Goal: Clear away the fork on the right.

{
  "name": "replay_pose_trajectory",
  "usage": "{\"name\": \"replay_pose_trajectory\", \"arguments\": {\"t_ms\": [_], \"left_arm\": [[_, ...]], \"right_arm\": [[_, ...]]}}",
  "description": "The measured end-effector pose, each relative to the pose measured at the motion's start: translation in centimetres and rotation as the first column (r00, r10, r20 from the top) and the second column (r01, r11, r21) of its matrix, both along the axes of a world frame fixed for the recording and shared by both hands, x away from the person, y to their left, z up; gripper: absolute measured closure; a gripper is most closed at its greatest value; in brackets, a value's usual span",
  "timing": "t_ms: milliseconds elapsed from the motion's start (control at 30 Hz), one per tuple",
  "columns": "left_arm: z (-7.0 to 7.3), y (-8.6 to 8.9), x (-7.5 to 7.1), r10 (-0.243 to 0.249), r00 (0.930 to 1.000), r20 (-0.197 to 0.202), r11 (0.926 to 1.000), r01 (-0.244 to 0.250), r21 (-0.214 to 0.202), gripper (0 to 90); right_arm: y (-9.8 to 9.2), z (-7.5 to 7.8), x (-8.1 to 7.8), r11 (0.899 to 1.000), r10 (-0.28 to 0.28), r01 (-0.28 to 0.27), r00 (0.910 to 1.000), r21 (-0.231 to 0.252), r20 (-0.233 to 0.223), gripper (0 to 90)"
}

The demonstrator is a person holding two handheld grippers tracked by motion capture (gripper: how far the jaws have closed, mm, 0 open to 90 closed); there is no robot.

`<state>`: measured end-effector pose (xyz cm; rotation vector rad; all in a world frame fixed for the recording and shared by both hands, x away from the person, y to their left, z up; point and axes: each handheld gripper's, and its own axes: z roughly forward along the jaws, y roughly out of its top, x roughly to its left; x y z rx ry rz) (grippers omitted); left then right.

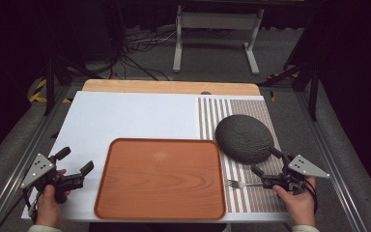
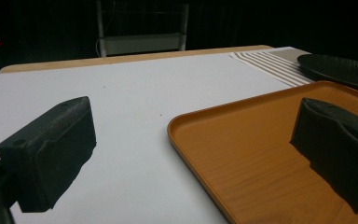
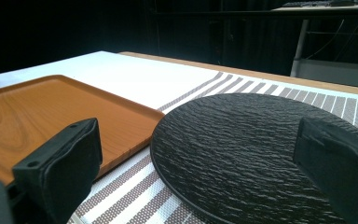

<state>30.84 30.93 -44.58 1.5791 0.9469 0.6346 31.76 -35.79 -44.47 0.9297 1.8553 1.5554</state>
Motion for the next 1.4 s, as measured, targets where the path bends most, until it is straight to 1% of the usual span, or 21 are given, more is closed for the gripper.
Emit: {"name": "replay_pose_trajectory", "arguments": {"t_ms": [267,500,600,633,700,733,767,833,867,933,1000,1067,1167,1200,1233,1267,1300,1333,1367,1400], "left_arm": [[0.1,0.0,-0.1,-0.005,1.0,0.003,0.9999,0.005,0.011,0.7],[0.1,0.0,-0.1,-0.003,1.0,0.002,1.0,0.003,0.009,0.7],[0.1,0.1,-0.2,-0.004,1.0,0.001,1.0,0.004,0.007,0.7],[0.1,0.1,-0.2,-0.003,1.0,0.002,1.0,0.003,0.007,0.7],[0.2,0.1,-0.2,-0.003,1.0,-0.001,1.0,0.003,0.007,0.7],[0.2,0.1,-0.2,-0.003,1.0,-0.001,1.0,0.003,0.007,0.7],[0.2,0.0,-0.2,-0.006,1.0,0.0,0.9999,0.006,0.011,0.7],[0.2,0.0,-0.2,-0.008,1.0,0.001,0.9999,0.008,0.011,0.7],[0.2,0.0,-0.2,-0.008,1.0,0.0,0.9999,0.008,0.011,0.7],[0.2,0.1,-0.2,-0.008,1.0,-0.001,0.9999,0.008,0.011,0.7],[0.1,0.1,-0.2,-0.006,1.0,-0.005,1.0,0.006,0.006,0.7],[0.1,0.1,-0.2,-0.009,0.9999,-0.004,0.9999,0.009,0.011,0.7],[0.1,0.0,-0.1,-0.011,0.9999,-0.003,0.9999,0.011,0.011,0.7],[0.1,0.0,-0.1,-0.011,0.9999,-0.003,0.9999,0.011,0.011,0.7],[0.1,0.0,-0.1,-0.01,0.9999,-0.004,0.9999,0.01,0.01,0.7],[0.1,0.0,-0.1,-0.01,0.9999,-0.004,0.9999,0.01,0.01,0.7],[0.1,0.0,-0.1,-0.01,0.9999,-0.005,0.9999,0.01,0.011,0.7],[0.1,0.0,-0.1,-0.01,0.9999,-0.006,0.9999,0.01,0.011,0.7],[0.1,0.0,-0.1,-0.011,0.9999,-0.007,0.9999,0.011,0.01,0.7],[0.1,0.0,-0.1,-0.012,0.9999,-0.009,0.9999,0.012,0.011,0.7]], "right_arm": [[0.2,0.1,-0.1,1.0,0.017,-0.017,0.9999,-0.008,-0.001,1.7],[0.2,0.1,-0.1,1.0,0.021,-0.021,0.9998,-0.006,-0.002,1.7],[0.3,0.4,0.1,1.0,0.027,-0.027,0.9996,-0.012,0.002,1.8],[0.4,0.8,0.3,0.999,0.033,-0.033,0.9994,-0.015,0.004,1.7],[0.4,1.0,0.4,0.999,0.033,-0.033,0.9994,-0.017,0.005,1.6],[0.5,1.4,0.7,0.999,0.041,-0.041,0.9991,-0.02,0.005,1.4],[0.5,1.4,0.7,0.999,0.041,-0.041,0.9991,-0.02,0.005,1.4],[0.8,2.2,1.2,0.998,0.045,-0.045,0.999,-0.048,-0.003,1.4],[1.0,2.5,1.4,0.997,0.047,-0.047,0.9989,-0.055,-0.005,1.4],[1.4,3.0,1.8,0.997,0.055,-0.057,0.9982,-0.061,-0.024,1.4],[1.6,3.4,2.0,0.994,0.068,-0.07,0.9973,-0.082,-0.028,1.4],[1.8,3.7,2.3,0.992,0.077,-0.081,0.9962,-0.093,-0.041,1.4],[2.0,4.2,2.6,0.983,0.096,-0.107,0.9924,-0.15,-0.076,1.4],[2.0,4.2,2.6,0.983,0.096,-0.107,0.9924,-0.15,-0.076,1.4],[2.1,4.7,2.7,0.971,0.11,-0.129,0.9888,-0.201,-0.101,1.4],[2.1,4.7,2.7,0.971,0.11,-0.129,0.9888,-0.201,-0.101,1.4],[2.3,5.0,2.9,0.959,0.128,-0.156,0.9834,-0.236,-0.128,1.7],[2.3,5.1,2.9,0.954,0.135,-0.166,0.9812,-0.249,-0.138,2.0],[2.3,5.1,2.9,0.954,0.135,-0.166,0.9812,-0.249,-0.138,2.0],[2.4,5.2,3.0,0.948,0.139,-0.176,0.9787,-0.264,-0.151,2.1]]}}
